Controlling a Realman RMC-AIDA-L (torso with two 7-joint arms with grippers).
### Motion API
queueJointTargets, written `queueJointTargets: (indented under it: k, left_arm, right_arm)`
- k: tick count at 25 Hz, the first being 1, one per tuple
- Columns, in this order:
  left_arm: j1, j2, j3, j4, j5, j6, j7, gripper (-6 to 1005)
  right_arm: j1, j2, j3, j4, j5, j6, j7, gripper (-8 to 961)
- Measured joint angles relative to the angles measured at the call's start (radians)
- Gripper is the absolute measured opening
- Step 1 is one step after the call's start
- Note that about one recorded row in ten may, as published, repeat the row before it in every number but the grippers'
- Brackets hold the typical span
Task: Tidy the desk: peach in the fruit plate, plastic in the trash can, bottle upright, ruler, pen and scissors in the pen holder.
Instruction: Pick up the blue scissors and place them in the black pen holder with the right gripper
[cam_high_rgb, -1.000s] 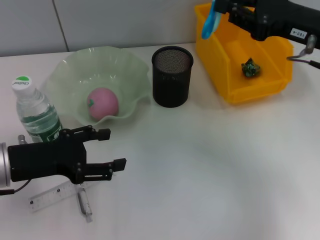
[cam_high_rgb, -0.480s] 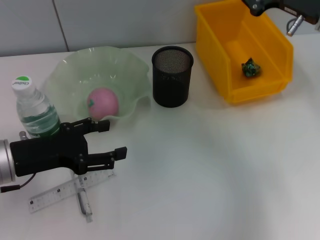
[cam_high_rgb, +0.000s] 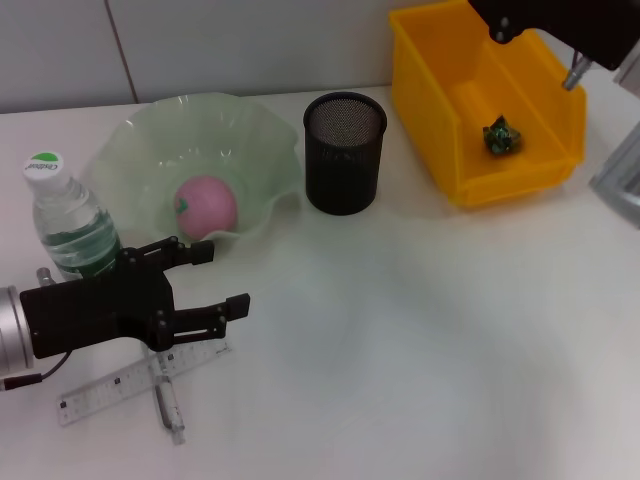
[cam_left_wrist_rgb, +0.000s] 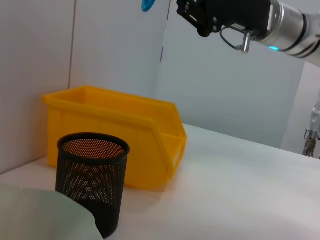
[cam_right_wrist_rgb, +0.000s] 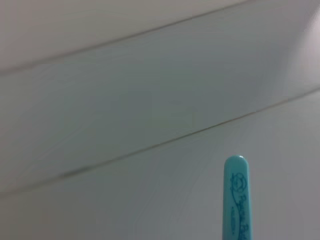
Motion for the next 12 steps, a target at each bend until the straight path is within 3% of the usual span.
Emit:
queueJointTargets:
  k: [2, 8, 12]
  left_arm:
    - [0.001, 0.000, 0.000, -0.003, -0.001, -0.004, 0.001, 863]
    - [-0.002, -0.001, 0.000, -0.037, -0.015, -0.016, 0.036, 863]
    - [-0.004, -0.001, 0.000, -0.045, -0.019, -0.018, 0.047, 864]
  right_arm:
    - [-0.013, -0.003, -0.030, 0.049, 0.091, -0.006, -0.217, 228]
    - [-0.023, -0.005, -0.032, 0.092, 0.107, -0.029, -0.404, 229]
    - [-0.001, -0.006, -0.019, 0.175, 0.110, -0.027, -0.652, 229]
